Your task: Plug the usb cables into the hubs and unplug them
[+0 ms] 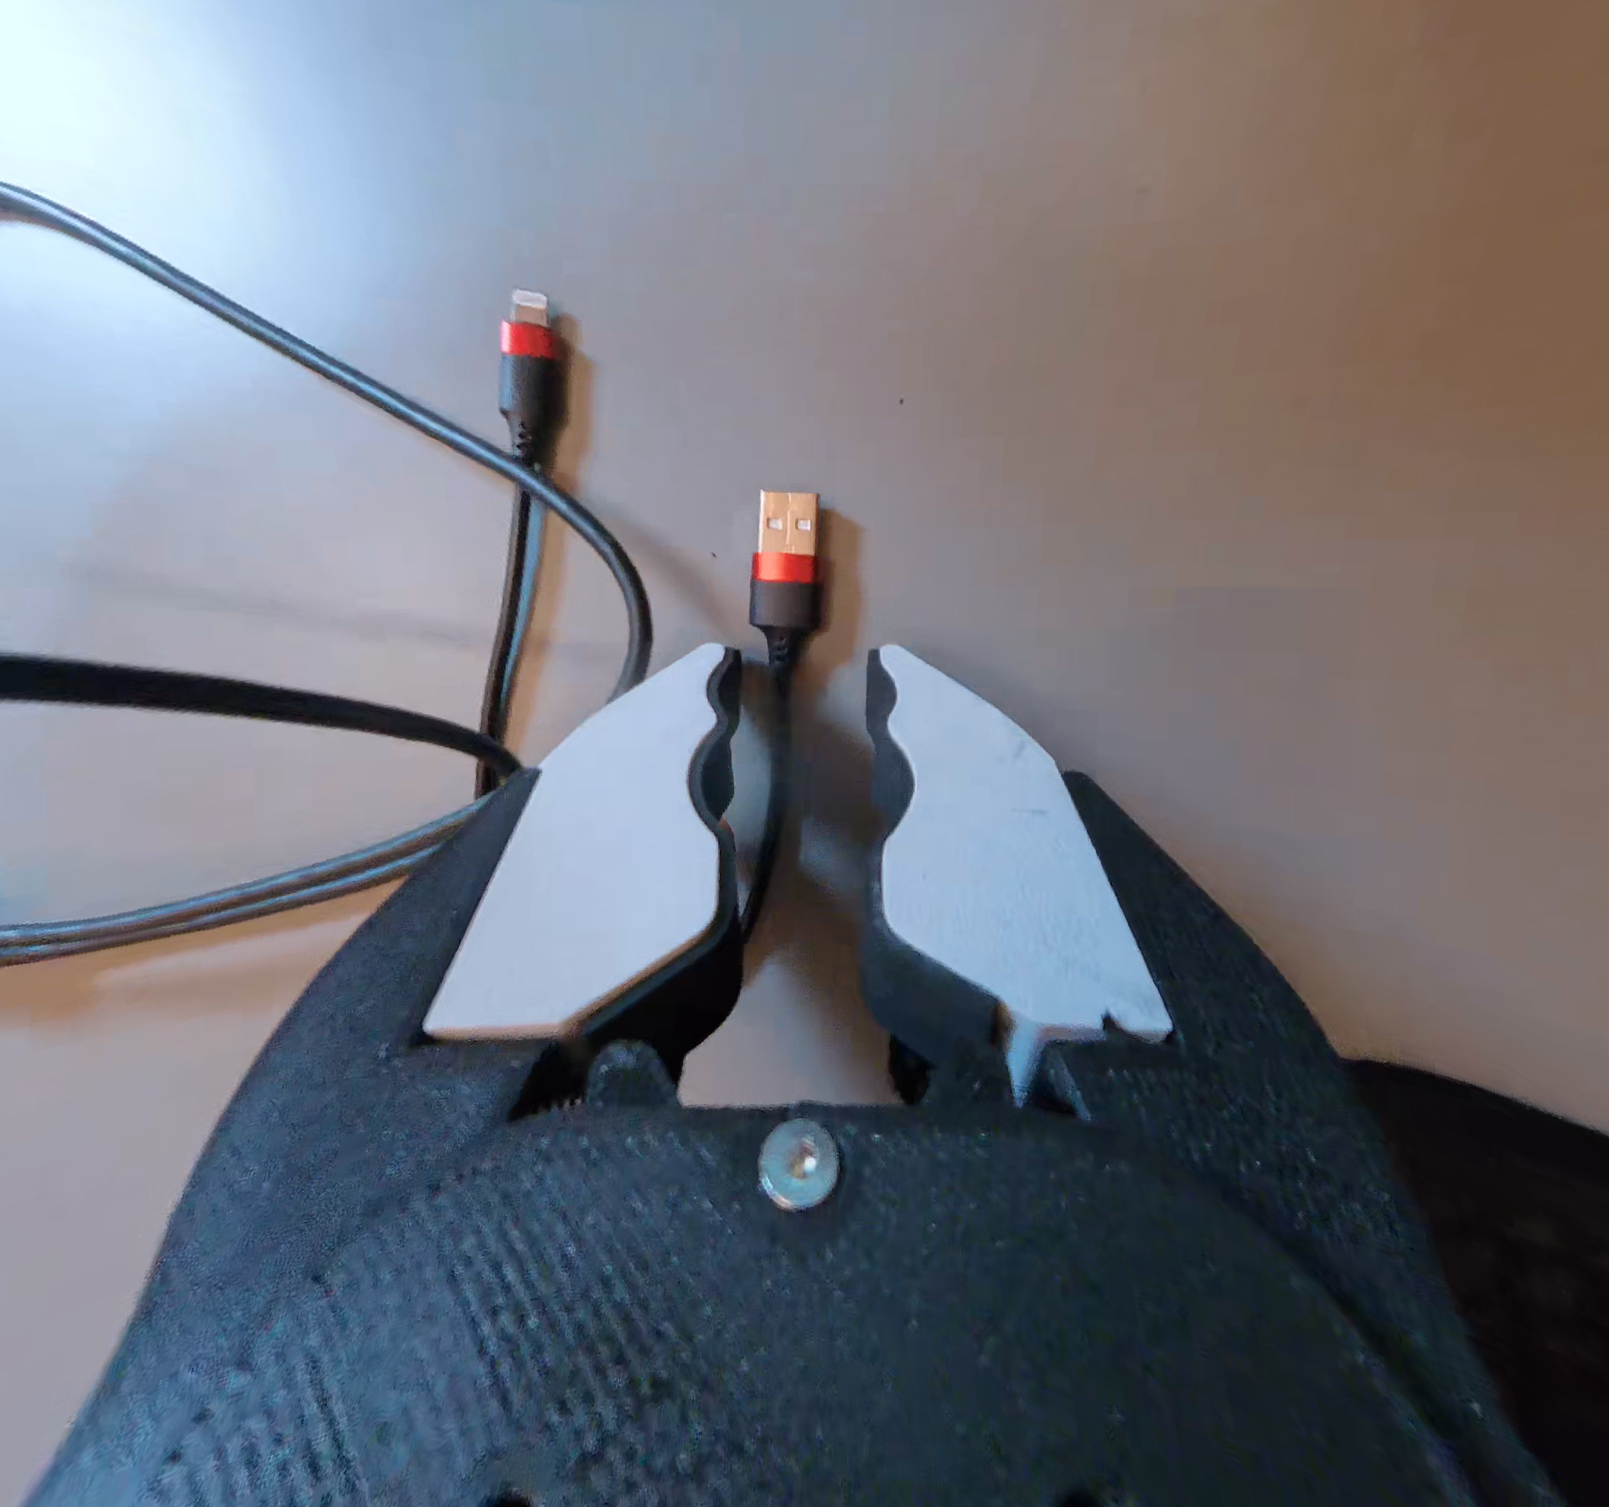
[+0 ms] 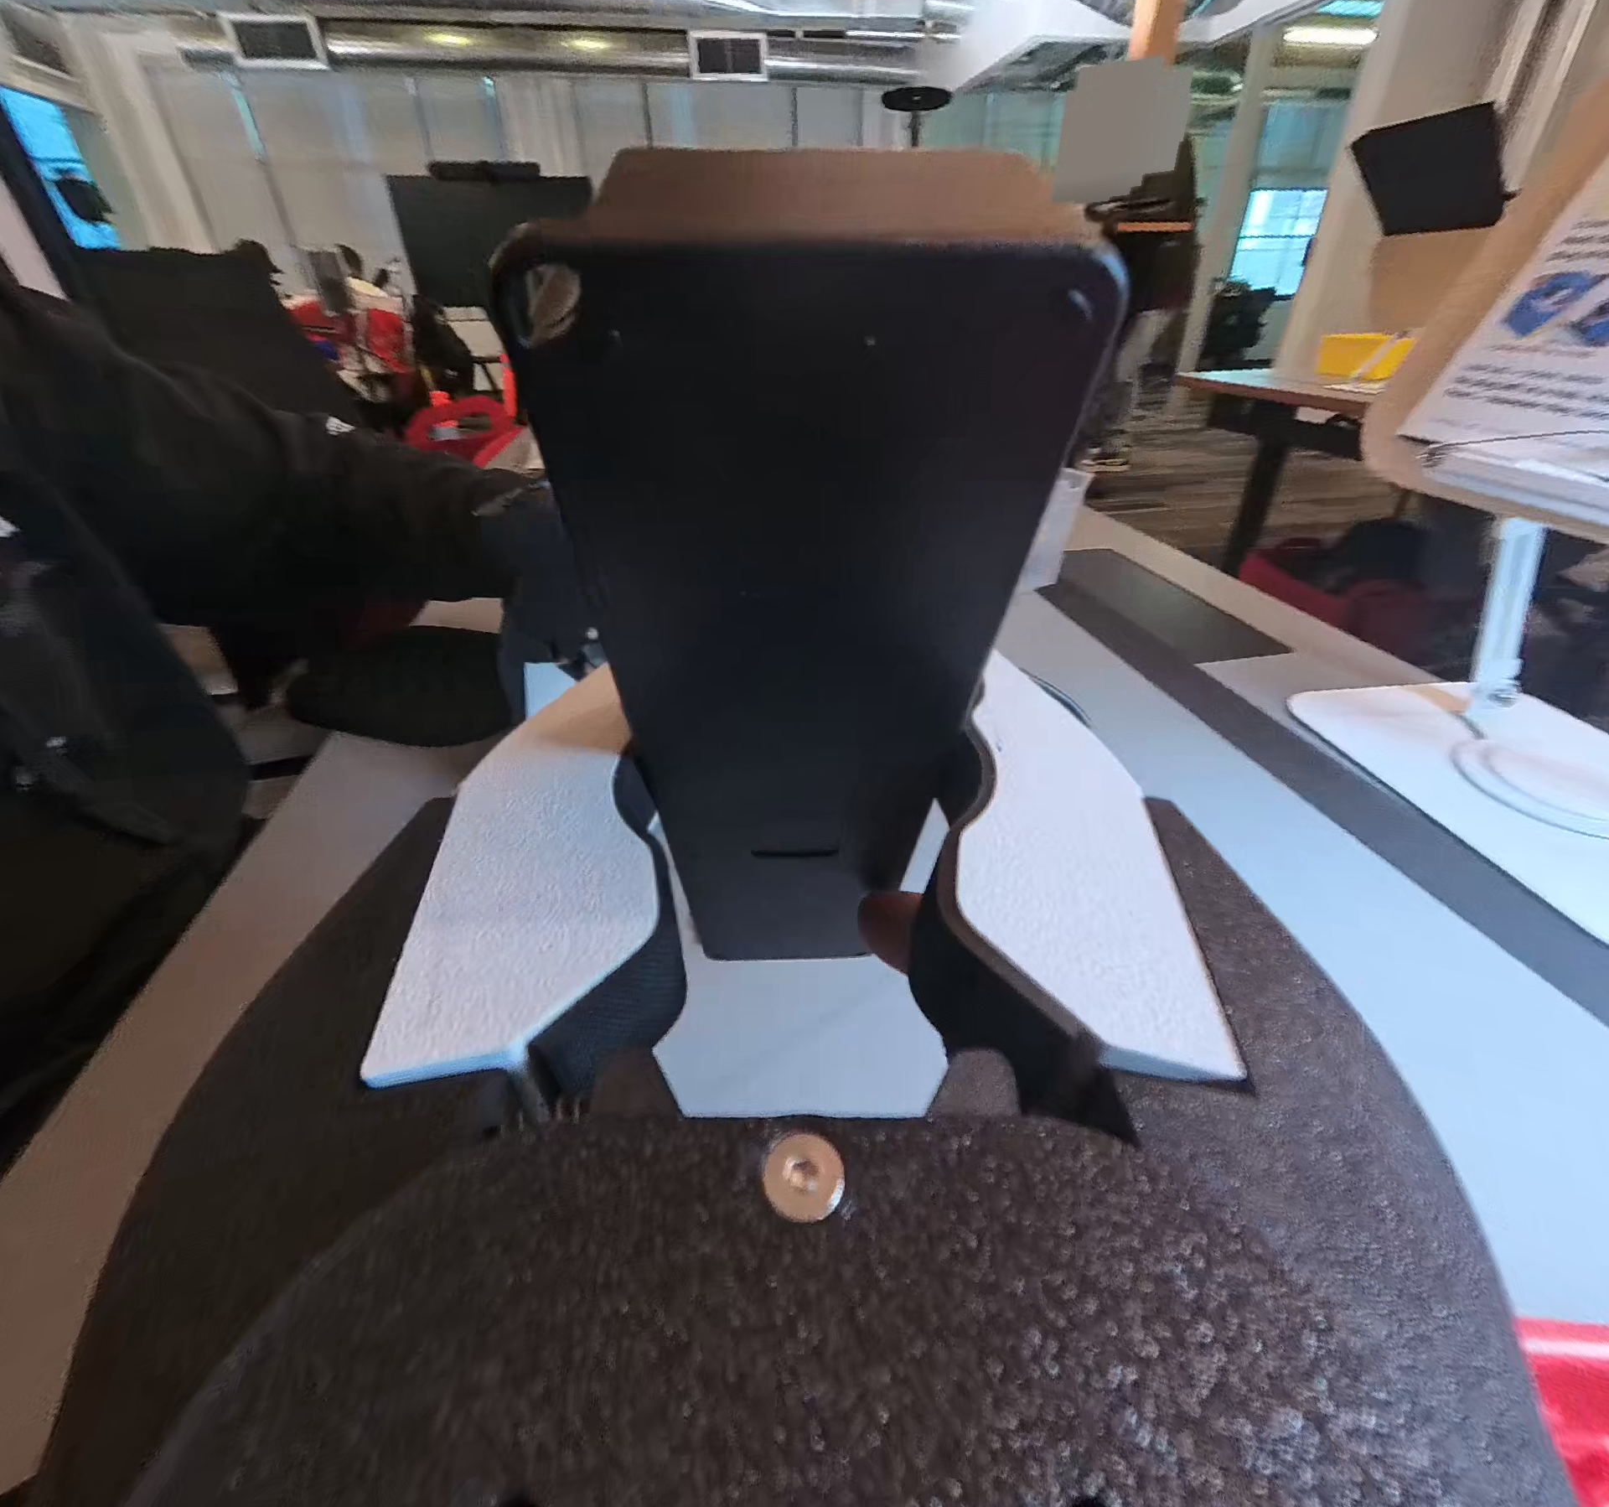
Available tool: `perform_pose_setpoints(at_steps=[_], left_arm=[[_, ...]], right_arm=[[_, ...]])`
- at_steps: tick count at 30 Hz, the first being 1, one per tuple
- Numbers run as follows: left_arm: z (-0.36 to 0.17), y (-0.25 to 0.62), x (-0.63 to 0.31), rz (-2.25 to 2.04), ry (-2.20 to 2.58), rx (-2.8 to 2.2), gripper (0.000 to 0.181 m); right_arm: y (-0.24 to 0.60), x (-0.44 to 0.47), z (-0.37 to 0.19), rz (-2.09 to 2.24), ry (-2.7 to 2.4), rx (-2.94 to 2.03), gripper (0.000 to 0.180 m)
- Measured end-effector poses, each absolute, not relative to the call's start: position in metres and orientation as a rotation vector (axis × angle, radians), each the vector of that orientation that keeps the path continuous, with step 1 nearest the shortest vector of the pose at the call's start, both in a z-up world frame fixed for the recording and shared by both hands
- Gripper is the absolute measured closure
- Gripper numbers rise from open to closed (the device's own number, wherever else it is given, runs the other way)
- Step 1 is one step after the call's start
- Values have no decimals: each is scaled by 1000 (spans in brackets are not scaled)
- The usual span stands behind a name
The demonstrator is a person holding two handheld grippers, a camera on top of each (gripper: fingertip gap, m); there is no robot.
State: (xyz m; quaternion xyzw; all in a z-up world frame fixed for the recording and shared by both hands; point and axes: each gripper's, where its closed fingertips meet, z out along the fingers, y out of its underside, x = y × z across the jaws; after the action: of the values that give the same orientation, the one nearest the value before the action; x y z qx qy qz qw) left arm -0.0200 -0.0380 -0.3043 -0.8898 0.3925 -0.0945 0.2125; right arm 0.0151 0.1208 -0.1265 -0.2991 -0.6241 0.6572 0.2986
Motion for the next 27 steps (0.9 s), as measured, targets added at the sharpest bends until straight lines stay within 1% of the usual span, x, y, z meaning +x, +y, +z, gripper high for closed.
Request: perform_pose_setpoints(at_steps=[3, 5, 10, 16, 23, 27], left_arm=[[-305, -37, -17, -285, 1099, -2468, 162], [-305, -38, -14, -299, 1106, -2469, 173], [-301, -32, -17, -304, 1013, -2440, 175], [-247, -25, -20, -510, 732, -2237, 174], [-167, -26, -59, -406, 529, -2101, 175], [-153, -5, -52, -372, 527, -2165, 175]], right_arm=[[116, 17, -129, 1782, -1687, -788, 116], [115, 17, -131, 1789, -1702, -788, 116], [115, 16, -134, 1787, -1710, -803, 116], [116, 10, -145, 1713, -1750, -841, 116], [106, 5, -164, 1541, -1878, -846, 116], [79, 4, -176, 1503, -2014, -798, 116]])
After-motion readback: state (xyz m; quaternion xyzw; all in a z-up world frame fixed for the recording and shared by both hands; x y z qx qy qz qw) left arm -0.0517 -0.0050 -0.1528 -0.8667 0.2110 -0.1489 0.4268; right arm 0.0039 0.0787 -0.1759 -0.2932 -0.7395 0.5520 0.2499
